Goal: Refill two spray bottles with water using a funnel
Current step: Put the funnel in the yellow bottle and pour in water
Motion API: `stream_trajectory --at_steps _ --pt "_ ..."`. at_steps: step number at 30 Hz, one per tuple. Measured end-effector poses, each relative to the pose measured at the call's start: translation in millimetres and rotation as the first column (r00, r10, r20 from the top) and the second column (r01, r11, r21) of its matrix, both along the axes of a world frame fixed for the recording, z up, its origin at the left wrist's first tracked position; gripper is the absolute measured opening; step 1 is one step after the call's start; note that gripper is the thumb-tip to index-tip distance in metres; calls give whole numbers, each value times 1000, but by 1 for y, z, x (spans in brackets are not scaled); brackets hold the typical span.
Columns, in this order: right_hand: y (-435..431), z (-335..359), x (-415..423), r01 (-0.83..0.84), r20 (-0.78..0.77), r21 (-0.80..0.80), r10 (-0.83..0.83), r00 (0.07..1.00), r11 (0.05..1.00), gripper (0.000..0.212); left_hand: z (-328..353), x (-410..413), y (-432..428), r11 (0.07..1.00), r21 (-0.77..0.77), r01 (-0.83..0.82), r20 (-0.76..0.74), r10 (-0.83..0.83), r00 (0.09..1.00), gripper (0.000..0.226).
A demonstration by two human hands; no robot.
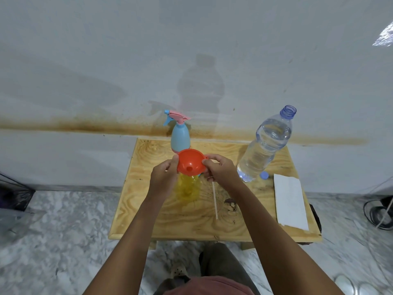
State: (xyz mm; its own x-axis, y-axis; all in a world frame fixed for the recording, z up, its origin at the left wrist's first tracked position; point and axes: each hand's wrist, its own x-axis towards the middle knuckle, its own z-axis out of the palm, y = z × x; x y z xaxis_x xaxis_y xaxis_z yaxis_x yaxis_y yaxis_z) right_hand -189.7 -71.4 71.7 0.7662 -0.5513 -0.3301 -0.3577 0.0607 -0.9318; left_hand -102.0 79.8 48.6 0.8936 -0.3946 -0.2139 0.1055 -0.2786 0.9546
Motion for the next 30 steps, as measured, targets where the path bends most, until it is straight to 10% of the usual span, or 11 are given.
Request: stream_trajectory --at_steps 6,12,30 --pt "2 -4 -2 -18 26 -125 22 999 992 17 -28 -16 8 992 -106 63 -6 -64 998 41" --pt "5 -9 -3 -10 50 -138 17 999 990 13 -74 -26 15 956 217 196 115 -225 968 68" --pt "-9 -7 -16 116 8 -341 -120 993 933 36 -75 -33 -13 970 227 91 234 -145 961 67"
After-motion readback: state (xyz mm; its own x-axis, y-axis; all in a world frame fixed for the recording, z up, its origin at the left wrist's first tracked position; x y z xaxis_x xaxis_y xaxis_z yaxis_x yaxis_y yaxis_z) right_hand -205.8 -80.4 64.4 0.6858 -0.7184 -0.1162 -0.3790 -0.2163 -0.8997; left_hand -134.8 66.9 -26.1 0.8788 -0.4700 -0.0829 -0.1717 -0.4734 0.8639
